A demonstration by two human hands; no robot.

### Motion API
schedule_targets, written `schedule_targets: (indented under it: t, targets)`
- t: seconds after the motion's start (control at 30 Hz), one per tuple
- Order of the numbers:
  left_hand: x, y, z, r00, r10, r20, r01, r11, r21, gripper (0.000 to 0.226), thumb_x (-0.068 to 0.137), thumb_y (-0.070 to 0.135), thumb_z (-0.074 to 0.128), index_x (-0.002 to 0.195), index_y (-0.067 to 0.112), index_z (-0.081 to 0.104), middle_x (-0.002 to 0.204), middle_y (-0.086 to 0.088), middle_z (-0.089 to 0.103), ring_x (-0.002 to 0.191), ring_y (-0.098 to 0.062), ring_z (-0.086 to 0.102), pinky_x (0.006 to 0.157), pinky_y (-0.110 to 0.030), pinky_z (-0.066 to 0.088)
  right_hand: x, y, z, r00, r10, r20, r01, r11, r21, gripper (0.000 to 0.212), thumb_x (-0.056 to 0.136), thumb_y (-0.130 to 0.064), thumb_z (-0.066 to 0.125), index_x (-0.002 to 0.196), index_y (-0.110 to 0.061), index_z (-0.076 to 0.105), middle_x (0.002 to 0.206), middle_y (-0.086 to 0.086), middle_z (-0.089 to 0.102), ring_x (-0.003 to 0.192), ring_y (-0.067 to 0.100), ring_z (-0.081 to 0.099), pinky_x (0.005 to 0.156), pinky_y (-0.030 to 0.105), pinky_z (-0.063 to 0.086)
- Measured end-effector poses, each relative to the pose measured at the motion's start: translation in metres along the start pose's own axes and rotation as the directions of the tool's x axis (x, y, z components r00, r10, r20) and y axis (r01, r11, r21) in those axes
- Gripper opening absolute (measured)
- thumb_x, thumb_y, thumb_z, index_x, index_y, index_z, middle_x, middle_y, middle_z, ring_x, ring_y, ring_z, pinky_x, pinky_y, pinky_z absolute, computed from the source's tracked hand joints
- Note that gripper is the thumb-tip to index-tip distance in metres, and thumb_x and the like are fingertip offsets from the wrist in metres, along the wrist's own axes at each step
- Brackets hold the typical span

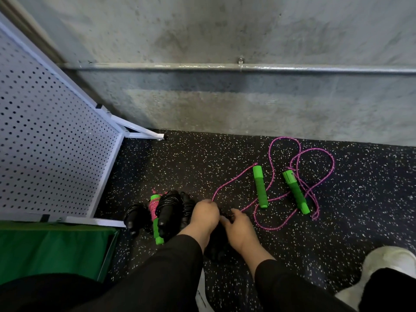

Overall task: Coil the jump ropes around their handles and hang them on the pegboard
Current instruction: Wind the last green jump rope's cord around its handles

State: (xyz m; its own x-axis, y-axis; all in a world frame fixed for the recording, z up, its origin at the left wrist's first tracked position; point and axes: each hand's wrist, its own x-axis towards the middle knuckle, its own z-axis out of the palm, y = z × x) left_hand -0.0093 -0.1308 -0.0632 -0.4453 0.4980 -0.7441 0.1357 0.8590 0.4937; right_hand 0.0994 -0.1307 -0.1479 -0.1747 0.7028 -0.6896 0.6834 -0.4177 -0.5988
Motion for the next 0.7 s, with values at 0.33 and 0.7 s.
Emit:
schedule_targets:
  t: [0.33,0.7]
  targets:
    - [0.018,0.035,0.019,0.968,0.244,0.063,-0.251,0.954,0.167,0.033,0.101,0.022,0.049,0.129,0.015,0.064,0.081,-0.002,0.071,0.063,-0.016,0.059,0.060,-0.026,0.045,0.034,0.018,-0.071,0.983,-0.040,-0.180,0.002,0.978,-0.207,0.047,0.103,-0.036,0.051,0.146,-0.019,0.049,0.140,0.011,0.049,0.118,0.026,0.057,0.105,0.040,0.048]
    - [0.034,0.063,0.034,0.970,0.212,0.120,-0.211,0.977,-0.016,0.021,0.102,0.023,0.049,0.111,0.017,0.067,0.102,-0.015,0.075,0.082,-0.025,0.065,0.081,-0.045,0.058,0.114,0.033,-0.084,0.971,0.161,0.174,-0.014,0.774,-0.634,0.051,0.099,-0.041,0.040,0.149,-0.035,0.035,0.166,0.009,0.012,0.148,0.040,0.018,0.116,0.067,0.023]
